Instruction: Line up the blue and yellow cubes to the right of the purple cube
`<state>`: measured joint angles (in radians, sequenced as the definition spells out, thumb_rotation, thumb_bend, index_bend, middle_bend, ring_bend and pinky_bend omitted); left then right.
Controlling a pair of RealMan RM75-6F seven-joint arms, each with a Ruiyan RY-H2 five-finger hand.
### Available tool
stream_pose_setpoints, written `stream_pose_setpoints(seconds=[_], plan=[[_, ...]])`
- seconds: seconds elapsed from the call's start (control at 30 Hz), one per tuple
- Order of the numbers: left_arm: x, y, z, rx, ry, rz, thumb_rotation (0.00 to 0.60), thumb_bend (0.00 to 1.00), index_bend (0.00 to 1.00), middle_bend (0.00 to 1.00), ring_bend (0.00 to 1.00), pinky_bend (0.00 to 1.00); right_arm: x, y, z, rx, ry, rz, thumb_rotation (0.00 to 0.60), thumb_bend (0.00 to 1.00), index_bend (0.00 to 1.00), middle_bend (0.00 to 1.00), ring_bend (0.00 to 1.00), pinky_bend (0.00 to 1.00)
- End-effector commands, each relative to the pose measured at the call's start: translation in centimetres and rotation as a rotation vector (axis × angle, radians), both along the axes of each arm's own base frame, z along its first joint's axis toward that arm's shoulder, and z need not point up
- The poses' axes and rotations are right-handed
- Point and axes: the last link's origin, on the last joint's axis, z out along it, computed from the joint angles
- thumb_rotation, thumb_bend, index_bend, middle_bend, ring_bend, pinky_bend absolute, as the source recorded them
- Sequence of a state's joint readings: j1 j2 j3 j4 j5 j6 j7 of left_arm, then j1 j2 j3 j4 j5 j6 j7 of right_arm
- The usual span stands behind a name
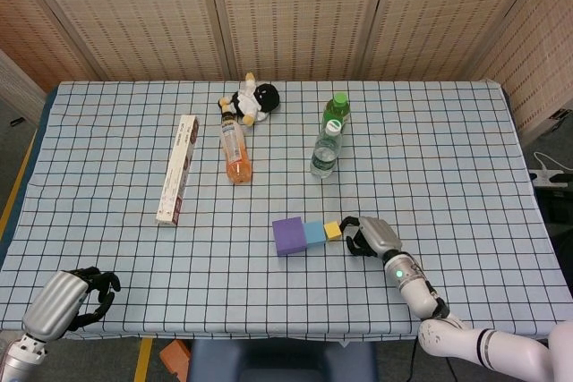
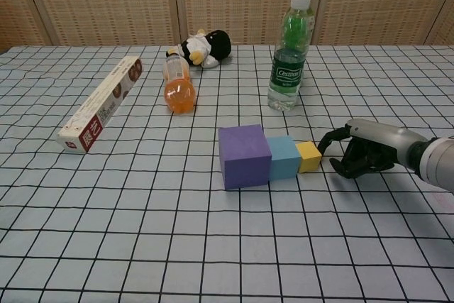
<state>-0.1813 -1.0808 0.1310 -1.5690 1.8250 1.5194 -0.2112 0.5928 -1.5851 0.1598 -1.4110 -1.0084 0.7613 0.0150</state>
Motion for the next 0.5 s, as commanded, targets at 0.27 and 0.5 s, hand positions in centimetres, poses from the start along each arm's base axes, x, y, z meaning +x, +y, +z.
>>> stream_pose_setpoints(seconds=[0.27, 0.5], plan=[[0.01, -0.01, 0.04, 0.001, -0.001, -0.001, 0.600, 0.50, 0.53, 0.67, 0.54, 0.68, 0.22, 0.02, -0.33, 0.002, -0.015, 0.003, 0.600, 0.53, 0.40, 1.00, 0.88, 1.00], [-0.01, -0.03, 0.05, 0.002, -0.001, -0.001, 0.600, 0.50, 0.53, 0.67, 0.54, 0.68, 0.22, 0.00, -0.40, 0.000, -0.014, 0.009, 0.600, 0.53, 0.40, 1.00, 0.88, 1.00]])
